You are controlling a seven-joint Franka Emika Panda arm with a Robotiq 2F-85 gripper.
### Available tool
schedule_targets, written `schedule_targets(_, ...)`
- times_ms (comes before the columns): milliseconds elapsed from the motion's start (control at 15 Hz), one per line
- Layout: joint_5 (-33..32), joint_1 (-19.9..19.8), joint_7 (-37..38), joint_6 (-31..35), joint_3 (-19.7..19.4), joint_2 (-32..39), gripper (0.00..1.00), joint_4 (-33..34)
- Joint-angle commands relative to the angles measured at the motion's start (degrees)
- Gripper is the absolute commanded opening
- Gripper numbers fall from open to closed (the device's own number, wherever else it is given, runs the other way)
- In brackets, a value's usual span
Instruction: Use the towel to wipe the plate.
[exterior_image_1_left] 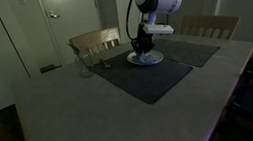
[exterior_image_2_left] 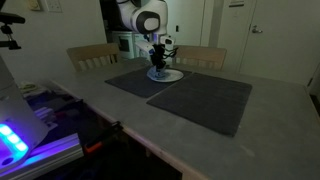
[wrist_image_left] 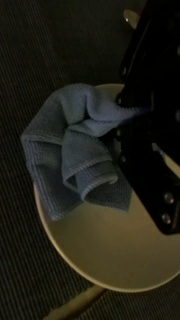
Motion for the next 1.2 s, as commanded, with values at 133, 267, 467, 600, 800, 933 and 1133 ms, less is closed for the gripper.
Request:
schedule_targets(133,3.4,-2.9,-5.0,4.7,4.6,2.7,0.02,1.2)
schedule_targets(267,2.7,-3.1,-5.6,5.1,4.7,3.5,0.02,2.2)
schedule_targets(467,1.8,-3.3,-6.9,5.4,4.3,4.4,0.02,3.3)
schedule_targets(600,1.7,-3.8,-7.9,5.7,4.4,5.3,0.02,4.4)
schedule_targets(800,1.2,-4.6,-9.3,5.7,4.2,6.5,0.02,6.3)
schedule_targets(933,0.8,-5.1,-10.3,5.6,4.0,7.3,0.02,7.6)
schedule_targets(1133,-1.1,-5.1,-11.0,4.6,2.5,7.9,0.02,9.2)
